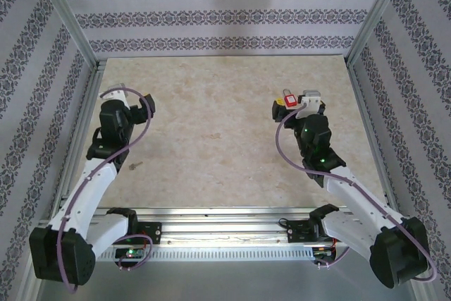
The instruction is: Unlock with the key
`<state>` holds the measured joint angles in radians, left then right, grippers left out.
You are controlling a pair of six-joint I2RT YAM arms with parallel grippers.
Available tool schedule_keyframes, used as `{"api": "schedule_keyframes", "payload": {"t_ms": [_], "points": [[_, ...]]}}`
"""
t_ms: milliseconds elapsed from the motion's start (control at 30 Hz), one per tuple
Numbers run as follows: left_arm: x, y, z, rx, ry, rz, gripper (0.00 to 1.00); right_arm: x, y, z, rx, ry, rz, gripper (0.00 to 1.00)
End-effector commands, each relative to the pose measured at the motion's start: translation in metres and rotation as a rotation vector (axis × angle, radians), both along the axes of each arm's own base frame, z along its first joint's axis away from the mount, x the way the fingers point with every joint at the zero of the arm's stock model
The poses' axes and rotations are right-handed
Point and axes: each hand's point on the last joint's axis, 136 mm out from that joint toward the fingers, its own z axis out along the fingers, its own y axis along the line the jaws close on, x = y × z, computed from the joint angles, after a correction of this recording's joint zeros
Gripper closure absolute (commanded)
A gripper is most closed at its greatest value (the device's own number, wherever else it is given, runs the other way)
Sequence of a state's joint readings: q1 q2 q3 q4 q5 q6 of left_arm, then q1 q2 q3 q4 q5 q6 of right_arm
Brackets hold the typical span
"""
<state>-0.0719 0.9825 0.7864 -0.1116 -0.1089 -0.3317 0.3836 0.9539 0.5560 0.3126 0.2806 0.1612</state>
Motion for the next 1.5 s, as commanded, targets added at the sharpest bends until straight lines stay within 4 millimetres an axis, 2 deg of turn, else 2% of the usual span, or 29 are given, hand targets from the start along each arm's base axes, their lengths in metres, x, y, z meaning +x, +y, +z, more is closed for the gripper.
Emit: {"api": "schedule_keyframes", "payload": {"t_ms": [0, 200, 333, 433, 667, 767, 867, 1100, 1367, 1467], "points": [[-0.059, 0.004, -0.061, -0.087, 0.400, 0.062, 0.00, -0.025, 0.021, -0.061, 0.029, 0.294, 0.082, 0.02], [-0.107, 0.043, -0.075, -0.119, 0.551, 0.254, 0.00, -0.040, 0.051, -0.061, 0.056, 0.347, 0.192, 0.02], [-0.121, 0.058, -0.092, -0.227, 0.625, 0.318, 0.00, -0.042, 0.059, -0.065, 0.065, 0.363, 0.219, 0.02], [-0.126, 0.072, -0.102, -0.245, 0.664, 0.390, 0.00, -0.043, 0.063, -0.070, 0.073, 0.383, 0.234, 0.02], [-0.126, 0.095, -0.134, -0.257, 0.738, 0.493, 0.01, -0.046, 0.075, -0.078, 0.098, 0.420, 0.289, 0.02], [-0.120, 0.100, -0.153, -0.296, 0.764, 0.497, 0.05, -0.045, 0.079, -0.079, 0.104, 0.425, 0.308, 0.02], [-0.116, 0.108, -0.173, -0.362, 0.794, 0.515, 0.14, -0.044, 0.083, -0.078, 0.101, 0.428, 0.327, 0.02], [-0.100, 0.111, -0.196, -0.424, 0.785, 0.524, 0.19, -0.040, 0.089, -0.076, 0.095, 0.412, 0.353, 0.02], [-0.085, 0.117, -0.225, -0.530, 0.743, 0.612, 0.21, -0.040, 0.097, -0.080, 0.104, 0.426, 0.387, 0.02], [-0.080, 0.122, -0.230, -0.549, 0.720, 0.642, 0.23, -0.043, 0.097, -0.081, 0.105, 0.428, 0.389, 0.02]]}}
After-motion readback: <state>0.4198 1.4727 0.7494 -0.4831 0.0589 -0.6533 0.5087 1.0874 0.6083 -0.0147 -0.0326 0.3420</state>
